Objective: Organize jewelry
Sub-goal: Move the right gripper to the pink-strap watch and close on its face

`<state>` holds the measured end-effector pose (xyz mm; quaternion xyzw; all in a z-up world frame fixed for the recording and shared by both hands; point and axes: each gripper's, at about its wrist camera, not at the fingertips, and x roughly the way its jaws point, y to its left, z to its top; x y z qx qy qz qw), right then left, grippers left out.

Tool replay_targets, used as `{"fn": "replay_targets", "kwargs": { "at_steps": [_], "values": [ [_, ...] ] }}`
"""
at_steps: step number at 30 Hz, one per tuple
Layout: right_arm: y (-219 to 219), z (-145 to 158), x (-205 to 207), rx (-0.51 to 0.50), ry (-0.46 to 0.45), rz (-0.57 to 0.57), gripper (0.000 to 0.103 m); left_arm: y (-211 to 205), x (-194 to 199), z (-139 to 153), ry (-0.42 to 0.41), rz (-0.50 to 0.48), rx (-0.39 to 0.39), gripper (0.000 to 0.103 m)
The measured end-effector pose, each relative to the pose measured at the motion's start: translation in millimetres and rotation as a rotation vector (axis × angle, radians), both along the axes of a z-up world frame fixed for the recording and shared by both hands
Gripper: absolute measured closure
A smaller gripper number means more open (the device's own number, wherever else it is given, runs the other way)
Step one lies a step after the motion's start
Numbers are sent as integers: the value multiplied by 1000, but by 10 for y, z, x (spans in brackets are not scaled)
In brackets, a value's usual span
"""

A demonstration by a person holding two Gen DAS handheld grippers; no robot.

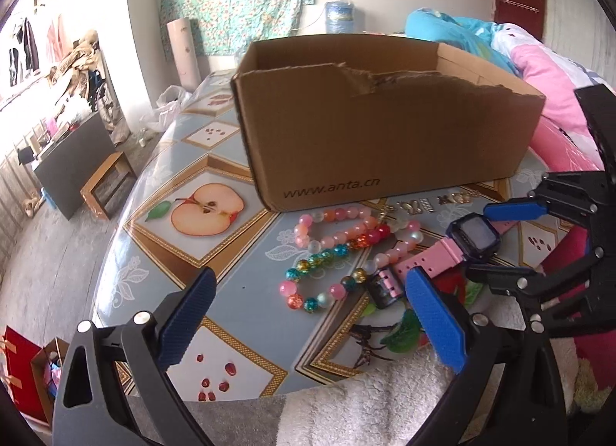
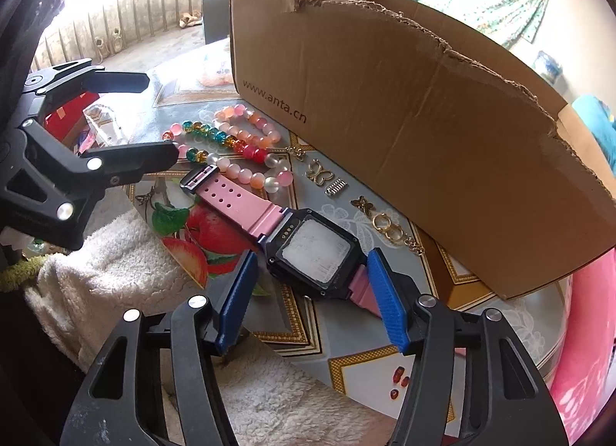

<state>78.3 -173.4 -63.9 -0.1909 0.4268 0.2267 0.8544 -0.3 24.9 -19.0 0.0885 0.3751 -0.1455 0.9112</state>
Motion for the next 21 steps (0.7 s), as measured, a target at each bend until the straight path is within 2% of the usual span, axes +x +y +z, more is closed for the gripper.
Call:
{"fn": "replay_targets", "kwargs": {
  "at_steps": [6,10,15,18,21],
  "values": [
    [-99,9,7,-2,30,37,52,-284,-119,40,-6,-145,15,22],
    [-171,12,95,38,88,57,52,-493,-174,24,3,-235,51,28],
    [-321,30,264,126,192,75,52,-787,-312,-70,-14,-365,173,32],
    [-379,38,432,172,259,96,52,-927,-371,-136,-45,-402,259,39],
    [-426,37,491,205,310,112,52,-993,-359,-182,-59,-410,305,45]
  ]
}}
